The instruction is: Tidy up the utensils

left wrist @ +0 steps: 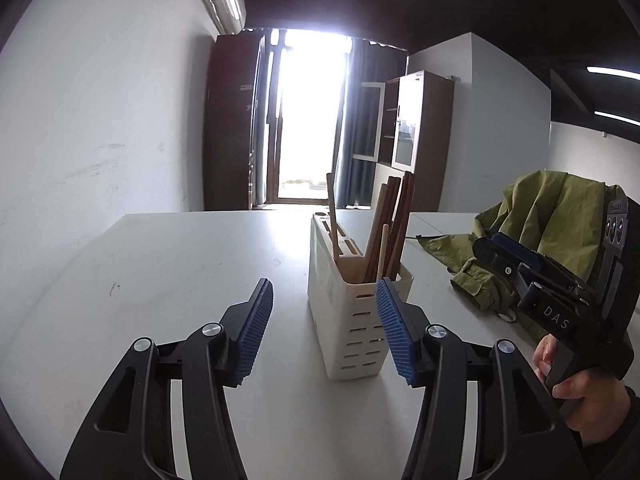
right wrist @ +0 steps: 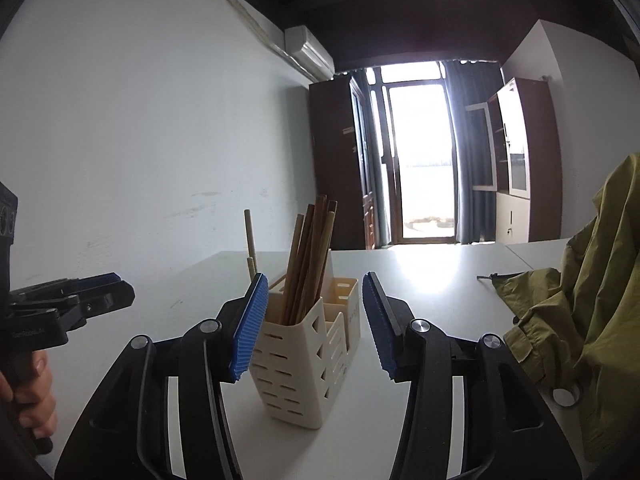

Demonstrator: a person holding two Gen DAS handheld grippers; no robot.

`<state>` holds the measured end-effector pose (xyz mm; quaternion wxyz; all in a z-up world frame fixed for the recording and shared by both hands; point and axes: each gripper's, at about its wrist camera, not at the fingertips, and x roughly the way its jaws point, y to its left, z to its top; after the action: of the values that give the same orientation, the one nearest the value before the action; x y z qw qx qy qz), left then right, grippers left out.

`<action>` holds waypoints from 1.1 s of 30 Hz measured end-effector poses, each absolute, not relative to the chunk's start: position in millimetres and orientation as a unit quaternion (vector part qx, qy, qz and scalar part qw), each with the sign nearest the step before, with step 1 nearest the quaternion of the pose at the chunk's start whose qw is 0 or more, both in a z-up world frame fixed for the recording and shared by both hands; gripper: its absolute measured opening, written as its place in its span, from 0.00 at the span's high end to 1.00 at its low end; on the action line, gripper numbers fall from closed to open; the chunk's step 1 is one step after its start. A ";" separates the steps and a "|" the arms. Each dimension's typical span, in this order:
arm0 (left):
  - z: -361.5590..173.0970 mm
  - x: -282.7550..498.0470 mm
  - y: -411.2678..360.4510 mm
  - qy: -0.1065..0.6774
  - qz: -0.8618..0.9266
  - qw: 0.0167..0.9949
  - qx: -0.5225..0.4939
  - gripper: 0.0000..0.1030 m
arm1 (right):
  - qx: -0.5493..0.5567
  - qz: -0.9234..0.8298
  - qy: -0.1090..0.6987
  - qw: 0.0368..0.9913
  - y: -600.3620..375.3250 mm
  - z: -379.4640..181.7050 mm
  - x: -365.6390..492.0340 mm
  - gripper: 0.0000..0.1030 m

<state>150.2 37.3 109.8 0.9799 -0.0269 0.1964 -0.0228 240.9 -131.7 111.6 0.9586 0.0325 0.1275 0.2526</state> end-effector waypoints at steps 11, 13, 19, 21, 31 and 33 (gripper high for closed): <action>86.2 111.9 28.4 0.234 -0.042 0.971 -0.026 0.24 | 0.013 0.240 0.215 0.946 -152.0 88.5 216.0 0.29; 81.3 104.2 26.1 0.235 -0.046 0.971 -0.020 0.19 | 0.007 0.241 0.225 0.944 -152.7 85.4 210.8 0.26; 58.0 85.8 28.9 0.219 -0.051 0.974 -0.036 0.06 | 0.004 0.245 0.233 0.941 -152.9 76.9 187.7 0.13; 52.8 86.8 25.5 0.227 -0.039 0.973 -0.015 0.06 | 0.001 0.244 0.238 0.940 -152.8 73.1 184.3 0.10; 53.0 88.1 38.0 0.228 -0.028 0.973 -0.021 0.06 | -0.023 0.252 0.229 0.940 -147.9 70.5 175.5 0.05; 53.7 88.1 38.5 0.230 -0.036 0.972 -0.017 0.06 | -0.029 0.255 0.227 0.940 -144.4 70.0 173.2 0.05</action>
<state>88.1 38.5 53.7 0.9723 -0.0172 0.2302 -0.0365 173.2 -144.4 70.0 0.9395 -0.0285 0.2266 0.2552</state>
